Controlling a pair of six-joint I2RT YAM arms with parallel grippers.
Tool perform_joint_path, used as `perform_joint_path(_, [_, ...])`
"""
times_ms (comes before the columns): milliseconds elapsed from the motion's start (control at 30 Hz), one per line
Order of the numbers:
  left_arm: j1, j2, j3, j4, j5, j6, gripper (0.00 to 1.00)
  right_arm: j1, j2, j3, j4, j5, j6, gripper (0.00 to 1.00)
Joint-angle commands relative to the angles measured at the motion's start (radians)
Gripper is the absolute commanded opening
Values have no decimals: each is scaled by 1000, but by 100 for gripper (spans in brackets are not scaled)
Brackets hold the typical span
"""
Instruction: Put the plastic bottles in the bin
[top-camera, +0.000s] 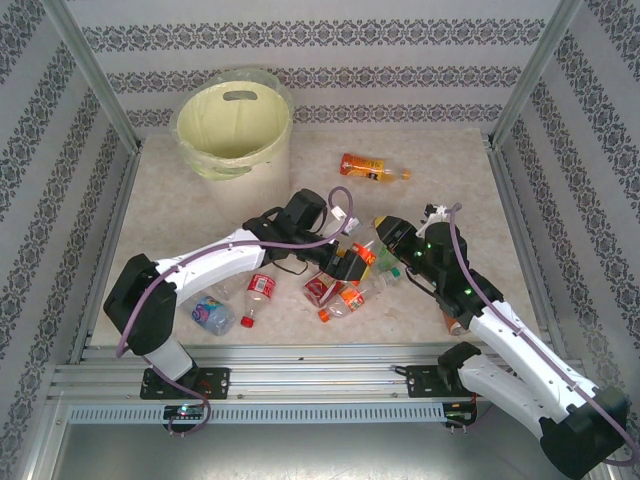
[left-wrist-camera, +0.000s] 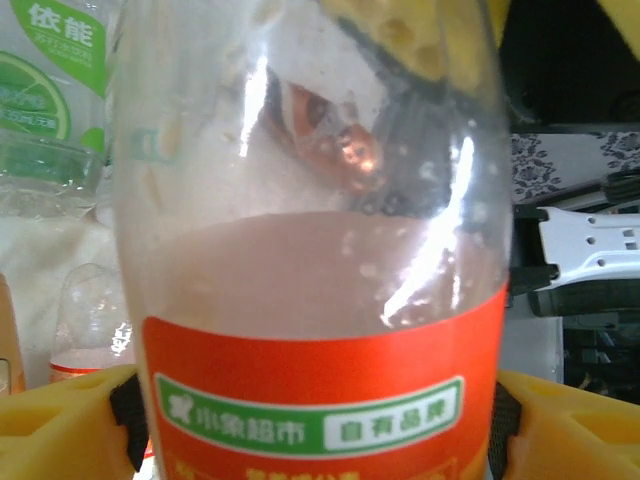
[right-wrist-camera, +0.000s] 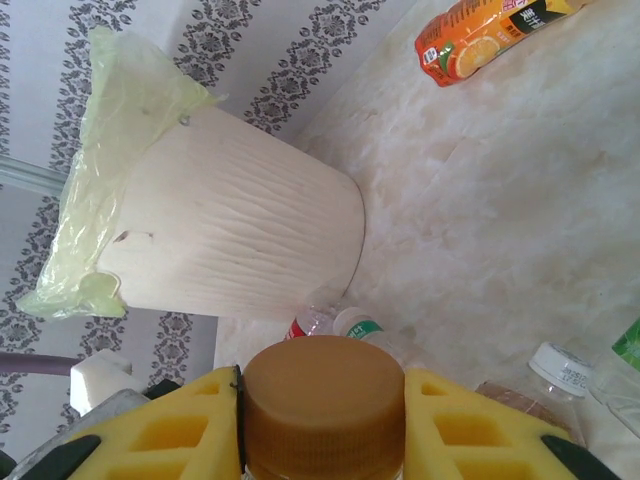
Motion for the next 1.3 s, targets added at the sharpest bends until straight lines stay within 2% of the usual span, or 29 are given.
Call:
perform_joint_path(0, [-2, -9, 20, 34, 42, 11, 73, 10, 0, 28, 35, -2, -12, 33])
perform_joint_path(67, [-2, -12, 18, 36, 46, 19, 63, 10, -2, 27, 31, 2, -15, 33])
perform_joint_path(267, [-2, -20, 14, 49, 54, 23, 51, 14, -13, 19, 30, 5, -18, 33])
perform_joint_path(333, [-1, -24, 14, 50, 52, 24, 48, 14, -19, 18, 28, 4, -23, 37])
perform_joint_path(500, [15, -42, 10, 57, 39, 20, 48, 14, -61, 7, 8, -2, -51, 65])
perform_joint_path(633, [42, -60, 7, 68, 41, 11, 48, 10, -132, -14, -19, -18, -92, 82])
perform_joint_path(767, [58, -77, 9, 62, 39, 26, 48, -2, -203, 3, -86, -95, -189, 97])
perform_joint_path(967, [84, -109, 35, 15, 15, 73, 50, -4, -246, 137, -237, -191, -440, 98])
perform_joint_path(1100, [96, -138, 101, -76, -80, 135, 51, -3, -227, 264, -333, -201, -582, 98])
perform_joint_path(1267, [106, -134, 241, -226, -220, 177, 51, -3, -197, 391, -356, -224, -695, 98])
